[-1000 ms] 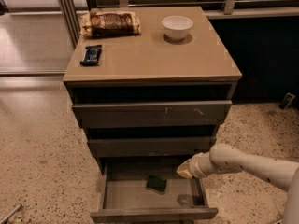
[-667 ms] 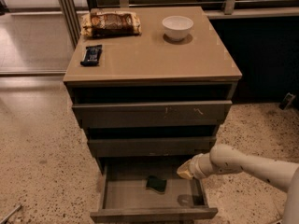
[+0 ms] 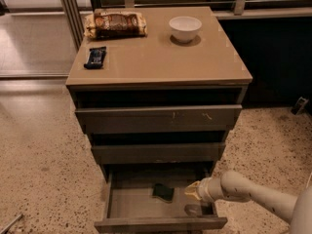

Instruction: Pick sponge from bottom drawer and place on counter

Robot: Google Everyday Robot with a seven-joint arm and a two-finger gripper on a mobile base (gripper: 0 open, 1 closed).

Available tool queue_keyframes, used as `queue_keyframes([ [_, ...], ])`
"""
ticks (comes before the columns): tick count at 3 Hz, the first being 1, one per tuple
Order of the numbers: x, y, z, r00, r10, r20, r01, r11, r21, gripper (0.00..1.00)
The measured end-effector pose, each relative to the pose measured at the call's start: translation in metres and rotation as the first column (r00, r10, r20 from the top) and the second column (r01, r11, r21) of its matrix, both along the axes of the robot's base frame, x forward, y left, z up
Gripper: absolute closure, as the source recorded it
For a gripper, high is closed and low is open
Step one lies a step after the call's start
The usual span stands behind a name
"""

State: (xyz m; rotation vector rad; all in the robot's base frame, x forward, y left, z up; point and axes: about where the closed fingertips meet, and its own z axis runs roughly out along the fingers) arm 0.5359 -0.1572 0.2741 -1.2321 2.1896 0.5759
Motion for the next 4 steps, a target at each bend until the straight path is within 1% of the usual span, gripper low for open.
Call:
queue_keyframes([
  [1,-0.007,0.015,-0.083,1.0,-0.008,-0.006,0.008,0.993,0.116,1.0],
  [2,-0.007,0.015,-0.083,1.0,-0.008,-0.006,0.008,0.993,0.116,1.0],
  [3,0.0,0.024,-0.071,0.9996,0.019,0.022,-0.021,0.995,0.099,1.0],
  [4,0.012,0.041,-0.061,0.9959,0.073,0.052,-0.077,0.994,0.076,0.81],
])
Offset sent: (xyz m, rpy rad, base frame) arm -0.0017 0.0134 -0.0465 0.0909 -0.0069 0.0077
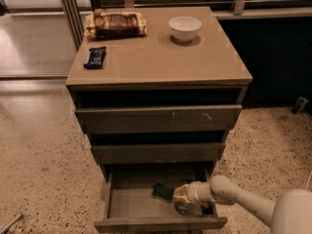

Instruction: Pick sponge from bottom drawer and place on counter

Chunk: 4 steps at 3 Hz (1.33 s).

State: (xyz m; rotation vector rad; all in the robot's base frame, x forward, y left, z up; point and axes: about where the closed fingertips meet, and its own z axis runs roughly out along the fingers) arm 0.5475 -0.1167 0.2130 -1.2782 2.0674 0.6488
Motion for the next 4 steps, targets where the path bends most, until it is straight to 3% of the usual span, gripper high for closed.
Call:
queue_keyframes([
  [2,0.023,0.035,-0.008,0.9957,0.07,0.061,-0.069,0.997,-0.017,0.35],
  [4,0.036,0.057,-0.045,0.9944,0.084,0.065,-0.082,0.996,-0.028,0.09],
])
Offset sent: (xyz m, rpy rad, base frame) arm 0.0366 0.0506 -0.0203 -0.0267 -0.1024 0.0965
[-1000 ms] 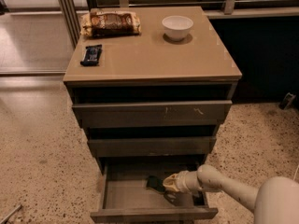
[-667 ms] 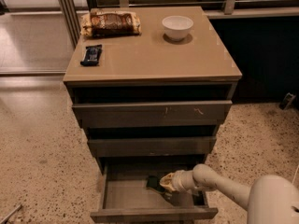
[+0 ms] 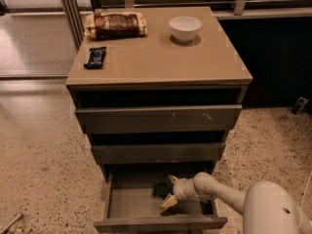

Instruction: Pick sponge from bottom drawer and place on counter

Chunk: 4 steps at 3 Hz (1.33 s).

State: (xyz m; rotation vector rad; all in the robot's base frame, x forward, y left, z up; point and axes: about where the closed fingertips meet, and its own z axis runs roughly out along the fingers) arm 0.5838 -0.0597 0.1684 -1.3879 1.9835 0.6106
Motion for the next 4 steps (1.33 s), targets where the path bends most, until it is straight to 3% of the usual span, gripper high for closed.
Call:
queue_keyframes([
  [4,0.015,0.016,-0.047,0.9992,0.006,-0.039,-0.005,1.0,0.028,0.22],
])
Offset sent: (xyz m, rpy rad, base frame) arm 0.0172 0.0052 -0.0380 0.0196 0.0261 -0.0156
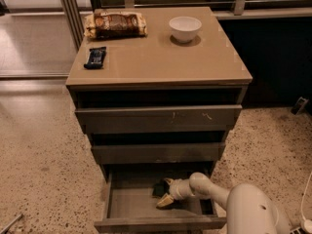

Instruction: Pick sponge from bottom drawer and place on counter

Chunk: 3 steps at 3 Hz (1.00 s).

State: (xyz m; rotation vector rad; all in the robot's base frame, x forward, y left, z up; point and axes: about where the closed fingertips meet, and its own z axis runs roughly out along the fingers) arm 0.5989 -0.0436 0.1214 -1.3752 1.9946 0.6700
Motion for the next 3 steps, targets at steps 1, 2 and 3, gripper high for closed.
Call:
queue_keyframes([
  [1,0.001,0.0,0.0,1.0,-0.001,0.0,0.001,1.0,0.0,0.4],
  [2,-0.007,0.002,0.001,0.9997,0.019,-0.014,-0.018,1.0,0.01,0.63],
  [3,-0.021,0.002,0.024,0.9954,0.088,-0.039,-0.087,0.996,0.017,0.93],
])
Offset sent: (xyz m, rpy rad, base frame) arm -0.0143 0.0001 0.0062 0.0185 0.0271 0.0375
